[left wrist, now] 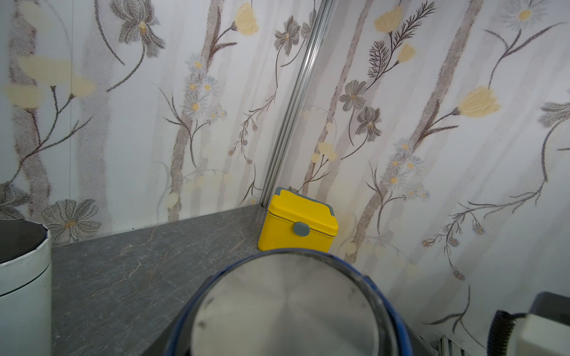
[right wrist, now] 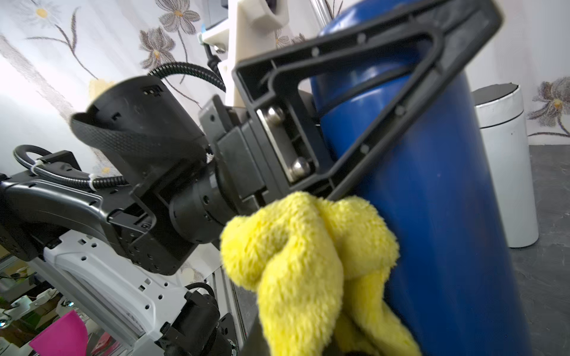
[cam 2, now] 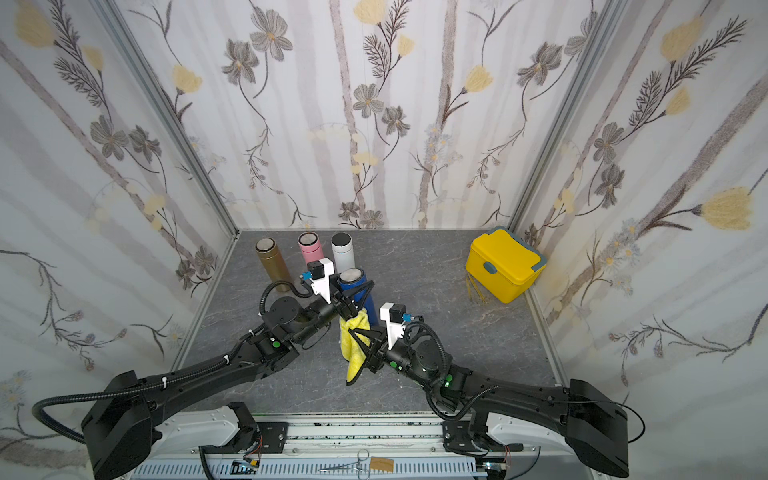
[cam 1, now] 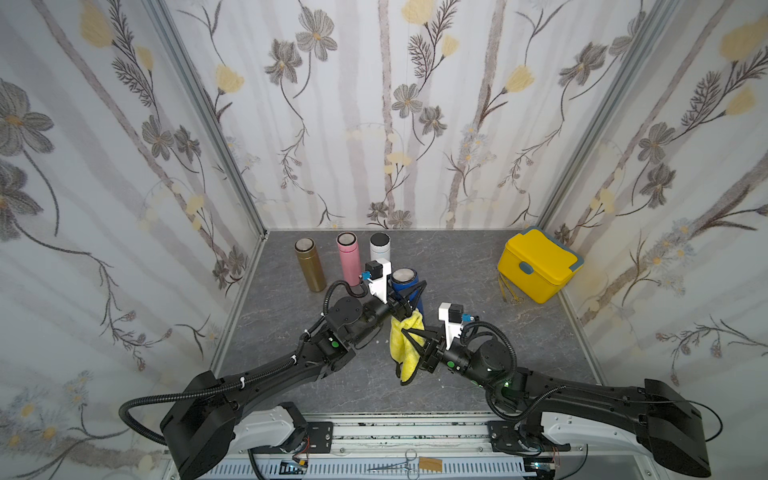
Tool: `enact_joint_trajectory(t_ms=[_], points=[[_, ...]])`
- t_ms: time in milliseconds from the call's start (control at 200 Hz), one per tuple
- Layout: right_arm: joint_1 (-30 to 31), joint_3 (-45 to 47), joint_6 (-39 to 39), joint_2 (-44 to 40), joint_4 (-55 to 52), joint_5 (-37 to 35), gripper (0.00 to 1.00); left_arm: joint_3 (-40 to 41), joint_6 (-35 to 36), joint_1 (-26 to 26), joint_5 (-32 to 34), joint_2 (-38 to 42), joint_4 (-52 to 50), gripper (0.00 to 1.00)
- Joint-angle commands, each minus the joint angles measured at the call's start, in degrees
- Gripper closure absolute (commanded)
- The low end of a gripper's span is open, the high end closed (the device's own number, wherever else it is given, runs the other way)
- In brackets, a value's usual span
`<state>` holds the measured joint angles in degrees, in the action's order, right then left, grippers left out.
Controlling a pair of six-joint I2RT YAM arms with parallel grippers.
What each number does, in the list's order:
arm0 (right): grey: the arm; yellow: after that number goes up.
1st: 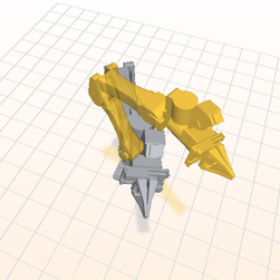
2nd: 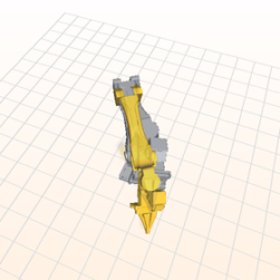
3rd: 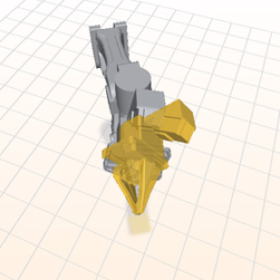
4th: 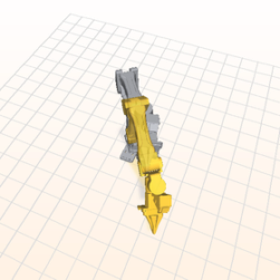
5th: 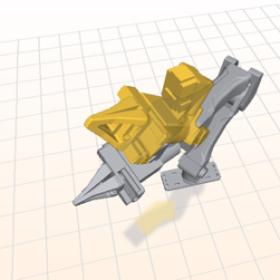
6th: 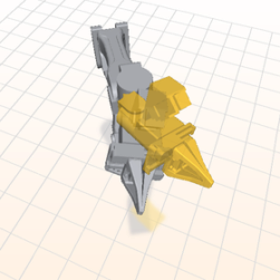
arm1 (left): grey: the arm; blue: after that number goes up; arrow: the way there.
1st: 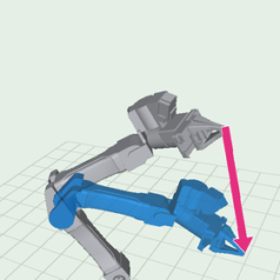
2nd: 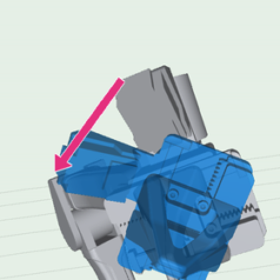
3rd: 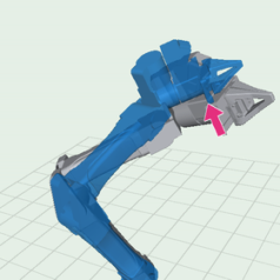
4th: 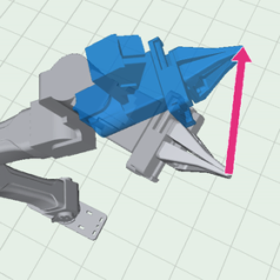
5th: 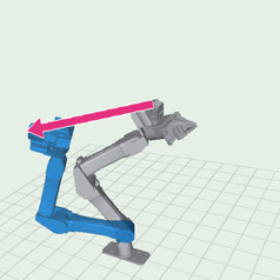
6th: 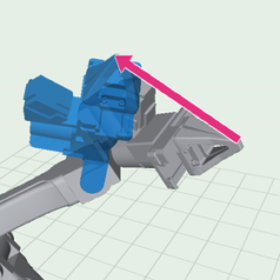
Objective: Wipe the surface of the thermos
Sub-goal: Wipe the dirt from the surface of the thermos.
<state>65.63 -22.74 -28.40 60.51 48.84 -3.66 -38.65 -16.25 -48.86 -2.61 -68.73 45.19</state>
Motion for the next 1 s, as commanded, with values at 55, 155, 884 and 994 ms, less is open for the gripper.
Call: enact_joint_trajectory(t_ms=[55,155,884,994], points=[[0.1,6.9,-3.2,4.8,11.0,-1.7,1.0,-0.7,-1.4,-0.2,3.1,0.5,2.7,1.0],[0.1,7.0,-3.2,5.2,12.0,-1.2,1.0,-2.4,-2.6,-0.5,7.7,-0.1,-0.8,1.0],[0.8,2.8,-2.2,6.5,8.0,-21.2,1.0,-12.6,-14.8,-14.8,53.3,-1.7,-17.6,1.0],[1.5,-2.3,-1.2,6.6,5.2,-22.0,1.0,-16.0,-18.5,-17.4,60.7,-4.3,-21.9,1.0]])
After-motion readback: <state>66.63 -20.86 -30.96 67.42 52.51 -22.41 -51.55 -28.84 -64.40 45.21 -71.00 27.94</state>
